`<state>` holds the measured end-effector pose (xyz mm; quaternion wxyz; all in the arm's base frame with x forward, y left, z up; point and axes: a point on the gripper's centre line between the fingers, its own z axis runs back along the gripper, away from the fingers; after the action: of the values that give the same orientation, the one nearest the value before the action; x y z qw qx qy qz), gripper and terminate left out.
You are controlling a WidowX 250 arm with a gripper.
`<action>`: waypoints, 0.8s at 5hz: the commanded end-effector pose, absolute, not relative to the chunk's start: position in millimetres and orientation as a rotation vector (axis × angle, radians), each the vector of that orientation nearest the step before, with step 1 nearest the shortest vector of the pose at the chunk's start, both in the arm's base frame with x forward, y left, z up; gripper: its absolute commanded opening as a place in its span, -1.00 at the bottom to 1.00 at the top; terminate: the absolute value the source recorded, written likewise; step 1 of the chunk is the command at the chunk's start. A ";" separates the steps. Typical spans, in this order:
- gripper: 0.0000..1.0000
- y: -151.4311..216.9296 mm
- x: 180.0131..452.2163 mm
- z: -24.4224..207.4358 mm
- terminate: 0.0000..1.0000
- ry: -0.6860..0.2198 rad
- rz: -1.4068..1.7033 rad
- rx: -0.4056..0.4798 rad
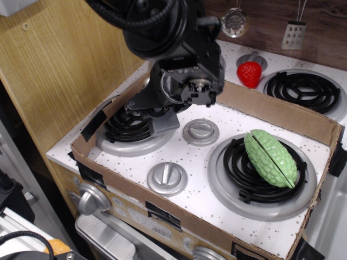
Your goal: Right pepper shaker
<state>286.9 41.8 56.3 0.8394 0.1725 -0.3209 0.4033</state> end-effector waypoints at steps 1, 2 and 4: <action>-1.00 33.9 292.7 64.0 -1.00 -0.927 0.797 0.433; -1.00 36.5 291.7 54.7 -1.00 -1.019 0.786 0.472; -1.00 50.9 290.3 39.1 -1.00 -1.155 0.778 0.542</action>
<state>290.6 55.1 38.3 0.7366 0.2535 -0.5217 0.3478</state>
